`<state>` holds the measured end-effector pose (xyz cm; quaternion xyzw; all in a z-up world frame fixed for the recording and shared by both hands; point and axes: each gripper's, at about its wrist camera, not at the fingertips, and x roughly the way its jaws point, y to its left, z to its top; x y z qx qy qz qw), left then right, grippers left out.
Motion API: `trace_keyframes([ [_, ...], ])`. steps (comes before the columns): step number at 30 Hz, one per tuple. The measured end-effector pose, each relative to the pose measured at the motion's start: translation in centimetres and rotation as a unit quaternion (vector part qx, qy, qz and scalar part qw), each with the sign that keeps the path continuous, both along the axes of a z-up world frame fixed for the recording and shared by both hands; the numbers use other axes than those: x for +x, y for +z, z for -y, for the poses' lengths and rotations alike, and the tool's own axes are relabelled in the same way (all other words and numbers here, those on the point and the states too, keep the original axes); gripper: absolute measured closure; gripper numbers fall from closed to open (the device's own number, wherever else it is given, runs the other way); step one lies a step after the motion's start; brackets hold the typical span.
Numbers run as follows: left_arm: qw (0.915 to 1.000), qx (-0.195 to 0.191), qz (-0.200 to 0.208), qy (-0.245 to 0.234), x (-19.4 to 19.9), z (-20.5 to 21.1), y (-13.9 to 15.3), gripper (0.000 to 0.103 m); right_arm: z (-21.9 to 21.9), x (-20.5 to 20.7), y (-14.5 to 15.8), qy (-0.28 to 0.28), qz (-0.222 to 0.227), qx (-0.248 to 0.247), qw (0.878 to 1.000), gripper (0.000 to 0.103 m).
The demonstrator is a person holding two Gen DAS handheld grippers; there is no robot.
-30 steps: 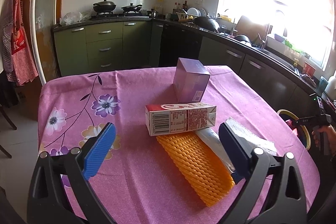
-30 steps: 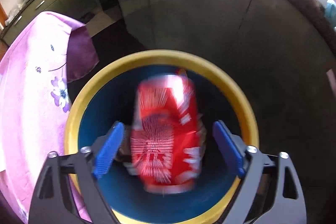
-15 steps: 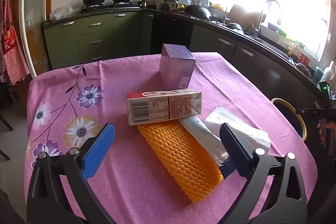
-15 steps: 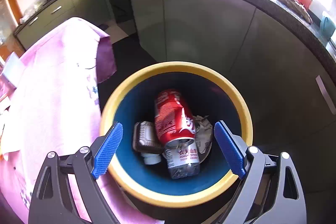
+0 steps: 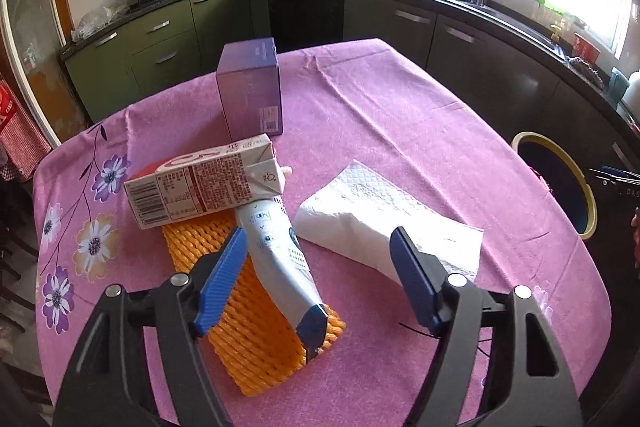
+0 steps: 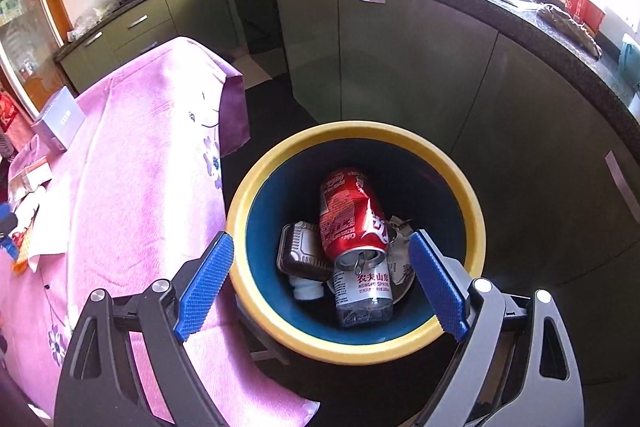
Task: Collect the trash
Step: 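Grasp the white squeeze tube with the left tool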
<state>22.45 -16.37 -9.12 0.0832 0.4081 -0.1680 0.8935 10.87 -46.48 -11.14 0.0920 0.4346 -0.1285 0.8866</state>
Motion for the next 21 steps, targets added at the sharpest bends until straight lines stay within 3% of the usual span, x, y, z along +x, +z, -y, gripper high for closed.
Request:
trace_keyframes([
  [2, 0.9998, 0.008, -0.007, 0.014, 0.3, -0.2, -0.5, 0.034, 0.0, -0.3, -0.1, 0.004, 0.004, 0.005, 1.000, 0.015],
  [12, 0.9987, 0.020, -0.037, 0.029, 1.2, -0.9, -1.5, 0.070, -0.4, -0.7, -0.3, 0.024, 0.017, 0.019, 0.999, 0.015],
  [21, 0.9989, 0.022, -0.037, 0.016, 0.5, -1.0, -0.8, 0.073, -0.6, -0.9, -0.2, 0.030, 0.021, 0.022, 0.999, 0.015],
])
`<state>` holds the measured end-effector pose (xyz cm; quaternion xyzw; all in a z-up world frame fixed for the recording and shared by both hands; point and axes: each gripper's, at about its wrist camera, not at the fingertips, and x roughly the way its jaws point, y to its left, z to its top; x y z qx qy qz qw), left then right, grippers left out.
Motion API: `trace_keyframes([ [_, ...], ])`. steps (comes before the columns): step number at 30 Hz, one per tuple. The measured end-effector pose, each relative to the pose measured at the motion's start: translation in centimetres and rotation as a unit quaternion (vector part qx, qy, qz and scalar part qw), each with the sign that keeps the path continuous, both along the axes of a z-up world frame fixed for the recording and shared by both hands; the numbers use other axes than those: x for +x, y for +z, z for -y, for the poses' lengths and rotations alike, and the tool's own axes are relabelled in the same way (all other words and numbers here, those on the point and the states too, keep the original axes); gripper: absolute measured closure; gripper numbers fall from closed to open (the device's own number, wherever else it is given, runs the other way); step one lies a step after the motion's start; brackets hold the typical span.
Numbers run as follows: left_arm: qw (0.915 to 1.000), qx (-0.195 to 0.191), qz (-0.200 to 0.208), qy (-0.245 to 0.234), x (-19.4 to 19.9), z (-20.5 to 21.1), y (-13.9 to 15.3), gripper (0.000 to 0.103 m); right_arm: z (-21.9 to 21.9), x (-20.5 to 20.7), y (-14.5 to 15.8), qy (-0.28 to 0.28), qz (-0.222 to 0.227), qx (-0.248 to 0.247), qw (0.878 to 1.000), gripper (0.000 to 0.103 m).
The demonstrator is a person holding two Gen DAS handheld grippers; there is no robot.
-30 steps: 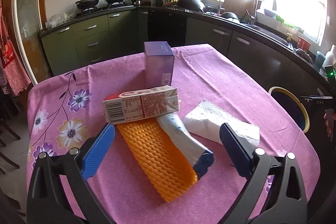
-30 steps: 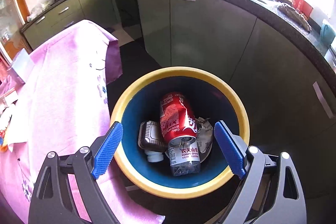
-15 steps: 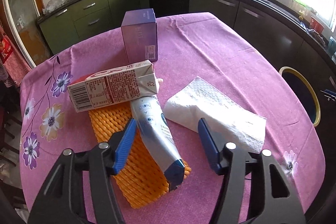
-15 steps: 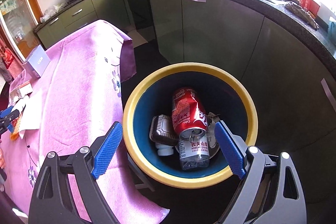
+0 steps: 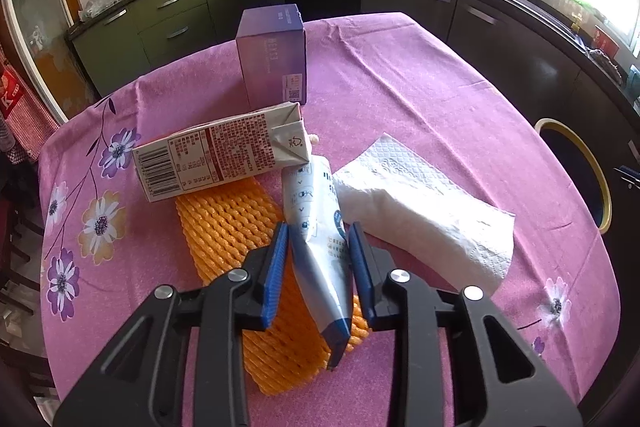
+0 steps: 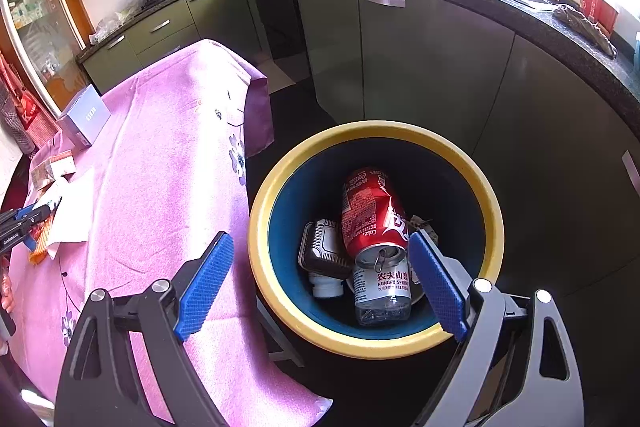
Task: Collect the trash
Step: 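Grasp the white squeeze tube with the left tool, then carry the white tube over the bin and open the left tool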
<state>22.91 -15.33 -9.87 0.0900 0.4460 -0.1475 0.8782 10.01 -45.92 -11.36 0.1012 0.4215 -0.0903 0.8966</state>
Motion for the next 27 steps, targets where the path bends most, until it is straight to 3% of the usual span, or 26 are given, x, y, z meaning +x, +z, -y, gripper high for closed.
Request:
trace_keyframes([
  [15, 0.9988, -0.022, 0.008, -0.043, -2.9, -0.3, 2.6, 0.078, -0.9, -0.3, 0.4, 0.009, 0.005, 0.000, 1.000, 0.015],
  [27, 0.9938, -0.038, 0.034, -0.099, -5.1, 2.7, 5.6, 0.083, -0.8, -1.0, 0.6, 0.008, 0.012, 0.003, 1.000, 0.015],
])
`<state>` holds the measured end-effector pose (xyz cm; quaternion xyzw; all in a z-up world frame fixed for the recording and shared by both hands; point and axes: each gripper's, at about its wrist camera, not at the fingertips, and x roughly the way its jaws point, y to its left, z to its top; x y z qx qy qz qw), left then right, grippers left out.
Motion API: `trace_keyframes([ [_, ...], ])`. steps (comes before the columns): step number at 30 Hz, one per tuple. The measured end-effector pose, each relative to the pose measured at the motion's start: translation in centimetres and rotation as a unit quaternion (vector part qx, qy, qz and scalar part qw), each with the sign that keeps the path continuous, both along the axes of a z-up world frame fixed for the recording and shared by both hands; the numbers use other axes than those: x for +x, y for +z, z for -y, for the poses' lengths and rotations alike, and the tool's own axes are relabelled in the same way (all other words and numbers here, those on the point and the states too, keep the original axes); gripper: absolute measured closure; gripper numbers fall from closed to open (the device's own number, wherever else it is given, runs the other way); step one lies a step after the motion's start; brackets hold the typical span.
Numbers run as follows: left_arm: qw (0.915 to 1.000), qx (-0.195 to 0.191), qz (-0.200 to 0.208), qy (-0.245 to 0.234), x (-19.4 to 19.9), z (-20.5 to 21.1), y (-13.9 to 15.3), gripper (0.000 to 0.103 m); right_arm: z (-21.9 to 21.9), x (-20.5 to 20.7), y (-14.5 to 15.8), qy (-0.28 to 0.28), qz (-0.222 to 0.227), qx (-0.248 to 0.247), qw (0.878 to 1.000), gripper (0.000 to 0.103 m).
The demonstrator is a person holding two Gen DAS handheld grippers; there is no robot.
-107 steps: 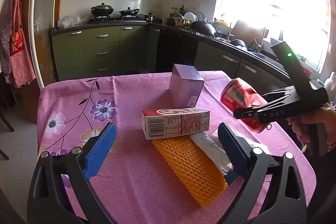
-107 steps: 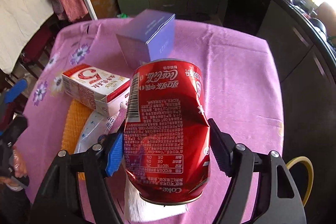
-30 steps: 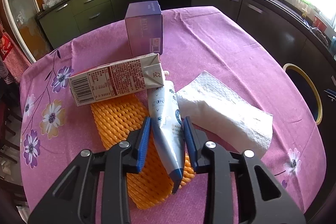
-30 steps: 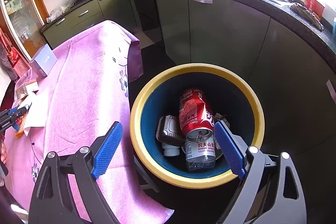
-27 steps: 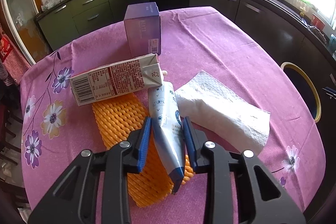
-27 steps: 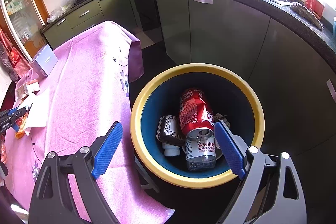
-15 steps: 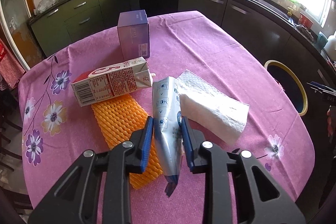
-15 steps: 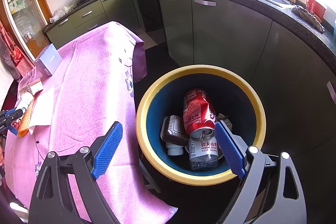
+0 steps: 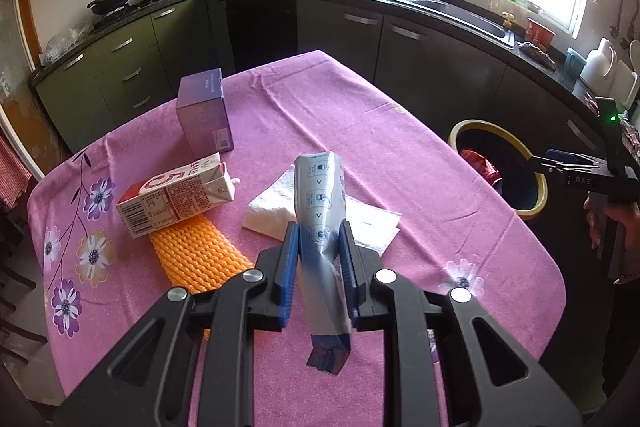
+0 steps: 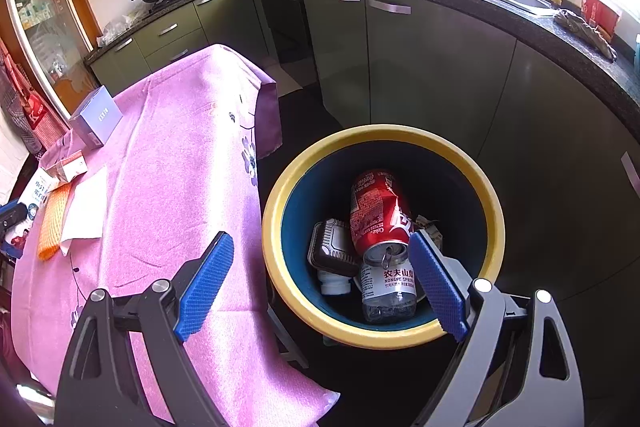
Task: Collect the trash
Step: 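Carry the white tube over the bin and open the left tool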
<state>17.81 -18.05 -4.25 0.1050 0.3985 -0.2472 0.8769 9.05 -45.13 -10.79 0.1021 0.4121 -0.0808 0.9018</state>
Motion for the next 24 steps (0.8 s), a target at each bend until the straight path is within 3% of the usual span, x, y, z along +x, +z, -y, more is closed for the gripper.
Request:
trace_keyframes([
  [11, 0.9966, -0.008, 0.009, -0.081, -0.9, 6.2, 1.7, 0.083, 1.8, -2.5, 1.1, -0.023, 0.016, -0.001, 1.000, 0.015],
  [19, 0.9808, -0.023, -0.018, -0.193, -0.2, 18.0, 0.8, 0.083, 5.4, -8.0, 2.6, -0.074, 0.036, -0.010, 0.997, 0.015],
  [24, 0.9742, -0.013, -0.032, -0.223, 1.1, 25.4, -1.0, 0.083, 7.8, -11.1, 2.5, -0.104, 0.035, -0.006, 0.994, 0.015],
])
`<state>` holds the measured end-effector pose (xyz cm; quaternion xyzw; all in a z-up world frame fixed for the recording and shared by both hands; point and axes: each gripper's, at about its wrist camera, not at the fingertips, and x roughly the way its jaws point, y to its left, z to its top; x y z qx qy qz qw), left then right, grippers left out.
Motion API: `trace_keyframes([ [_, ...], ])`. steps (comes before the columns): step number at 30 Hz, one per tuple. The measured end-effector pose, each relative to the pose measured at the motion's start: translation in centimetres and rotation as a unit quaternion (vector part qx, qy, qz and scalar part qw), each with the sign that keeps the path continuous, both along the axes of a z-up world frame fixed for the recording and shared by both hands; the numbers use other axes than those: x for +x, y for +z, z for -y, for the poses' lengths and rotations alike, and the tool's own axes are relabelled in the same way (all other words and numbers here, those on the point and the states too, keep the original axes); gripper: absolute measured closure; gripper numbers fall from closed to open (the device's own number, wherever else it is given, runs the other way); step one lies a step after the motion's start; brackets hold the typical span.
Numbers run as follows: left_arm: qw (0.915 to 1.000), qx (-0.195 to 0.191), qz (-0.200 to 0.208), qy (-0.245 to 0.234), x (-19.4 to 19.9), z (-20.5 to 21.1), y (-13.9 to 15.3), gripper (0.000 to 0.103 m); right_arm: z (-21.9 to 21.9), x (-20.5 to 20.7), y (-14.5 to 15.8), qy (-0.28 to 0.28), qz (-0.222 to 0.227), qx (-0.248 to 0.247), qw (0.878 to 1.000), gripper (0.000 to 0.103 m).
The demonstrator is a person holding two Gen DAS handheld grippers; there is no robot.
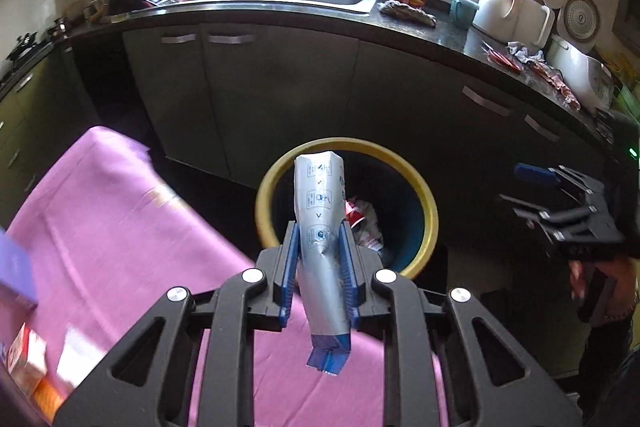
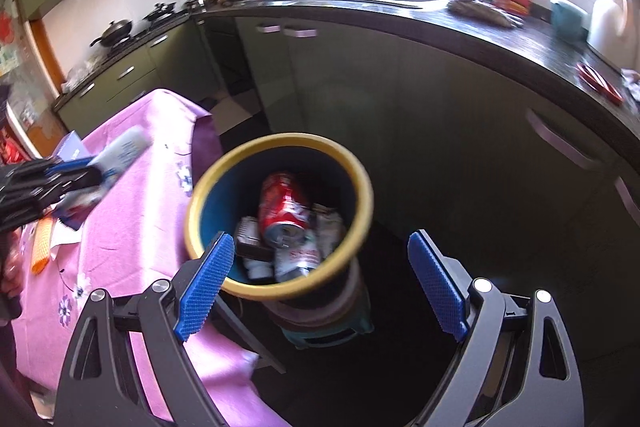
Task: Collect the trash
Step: 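Carry the white tube over the bin and open the left tool, then grasp the red-and-white milk carton with the right tool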
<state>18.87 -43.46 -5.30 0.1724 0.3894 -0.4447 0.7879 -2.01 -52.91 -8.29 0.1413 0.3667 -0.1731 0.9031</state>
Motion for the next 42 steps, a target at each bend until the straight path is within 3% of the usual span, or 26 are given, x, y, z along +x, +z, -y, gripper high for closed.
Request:
trace_keyframes([
  [7, 0.9995, 0.027, -0.009, -0.015, 1.4, 8.1, -3.7, 0.081, 2.7, -2.6, -1.0, -0.027, -0.006, 0.014, 1.000, 0.015],
  [8, 0.9994, 0.028, -0.011, -0.014, 1.6, 8.7, -4.1, 0.078, 2.9, -2.7, -1.1, -0.028, -0.007, 0.016, 0.999, 0.015],
  [9, 0.9994, 0.032, -0.012, -0.011, 1.7, 9.2, -4.5, 0.063, 3.1, -2.8, -1.3, -0.029, -0.007, 0.018, 0.999, 0.015],
  [11, 0.9995, 0.028, -0.016, -0.005, 1.6, 9.2, -4.8, 0.047, 3.3, -2.9, -1.6, -0.029, -0.009, 0.022, 0.999, 0.015],
  [14, 0.9998, 0.016, -0.004, -0.009, 0.6, 7.7, -3.9, 0.047, 3.1, -2.8, -1.8, -0.024, -0.012, 0.022, 0.999, 0.015],
  [18, 0.9996, -0.026, 0.000, -0.004, -0.6, 2.8, -1.5, 0.041, 2.6, -2.2, -1.6, -0.011, -0.009, 0.023, 1.000, 0.015],
  [22, 0.9966, -0.074, 0.026, 0.024, -1.7, -5.4, 1.2, 0.036, 1.2, -0.6, -1.0, 0.024, -0.007, 0.024, 0.999, 0.015],
  [28, 0.9837, -0.097, 0.091, 0.121, -2.0, -19.5, 2.9, 0.032, -3.1, 3.1, 0.2, 0.102, -0.008, 0.020, 0.995, 0.015],
  [32, 0.9727, -0.102, 0.090, 0.188, -1.1, -28.3, 2.4, 0.031, -7.9, 6.9, 1.4, 0.178, -0.010, 0.017, 0.984, 0.015],
  [37, 0.9544, -0.098, 0.100, 0.264, 0.2, -36.7, 1.0, 0.031, -15.6, 12.0, 3.4, 0.275, -0.010, -0.016, 0.961, 0.015],
  [39, 0.9493, -0.098, 0.112, 0.277, 0.7, -38.8, 0.6, 0.030, -19.1, 14.6, 4.3, 0.331, -0.006, -0.013, 0.943, 0.015],
  [42, 0.9439, -0.104, 0.116, 0.291, 1.2, -41.1, -0.1, 0.026, -24.4, 18.4, 5.0, 0.423, 0.001, 0.000, 0.906, 0.015],
])
